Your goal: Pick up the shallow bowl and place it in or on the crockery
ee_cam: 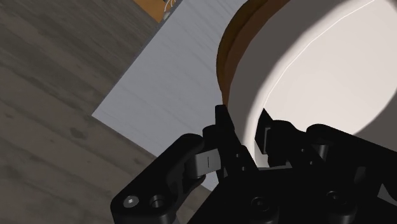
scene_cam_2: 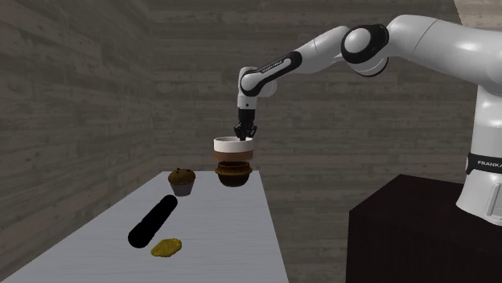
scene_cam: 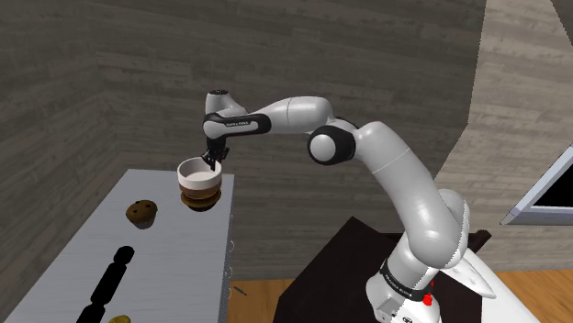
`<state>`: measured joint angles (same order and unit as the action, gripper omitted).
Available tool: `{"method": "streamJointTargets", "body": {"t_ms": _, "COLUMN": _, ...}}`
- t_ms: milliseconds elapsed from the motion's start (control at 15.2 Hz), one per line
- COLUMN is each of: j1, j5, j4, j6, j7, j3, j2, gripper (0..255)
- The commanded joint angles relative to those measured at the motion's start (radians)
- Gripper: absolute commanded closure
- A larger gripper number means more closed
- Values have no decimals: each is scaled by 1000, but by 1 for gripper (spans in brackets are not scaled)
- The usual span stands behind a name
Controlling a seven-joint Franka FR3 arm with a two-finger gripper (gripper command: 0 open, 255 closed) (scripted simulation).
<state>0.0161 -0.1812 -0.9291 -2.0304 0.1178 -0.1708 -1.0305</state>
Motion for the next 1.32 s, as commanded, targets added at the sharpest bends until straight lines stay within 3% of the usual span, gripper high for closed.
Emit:
{"method": "streamJointTargets", "body": {"t_ms": 0, "j1": -1, "j5": -1, "j4": -8, "j6": -19, "j7": 1, "j3": 1, "j2": -9, "gripper": 255}}
{"method": "streamJointTargets", "body": {"t_ms": 660, "j1": 0, "j5": -3, "j4": -9, "j6": -37, "j7": 2, "j3": 3, "j2": -26, "gripper": 255}}
{"method": "streamJointTargets", "body": {"t_ms": 726, "j1": 0, "j5": -3, "j4": -7, "j6": -36, "j7": 2, "j3": 3, "j2": -27, "gripper": 0}}
{"method": "streamJointTargets", "body": {"t_ms": 1056, "j1": 0, "j5": -3, "j4": -9, "j6": -37, "j7": 2, "j3": 3, "j2": -26, "gripper": 0}}
{"method": "streamJointTargets", "body": {"t_ms": 1254, "j1": -4, "j5": 2, "j4": -32, "j6": 10, "j7": 1, "j3": -3, "j2": 43, "gripper": 0}}
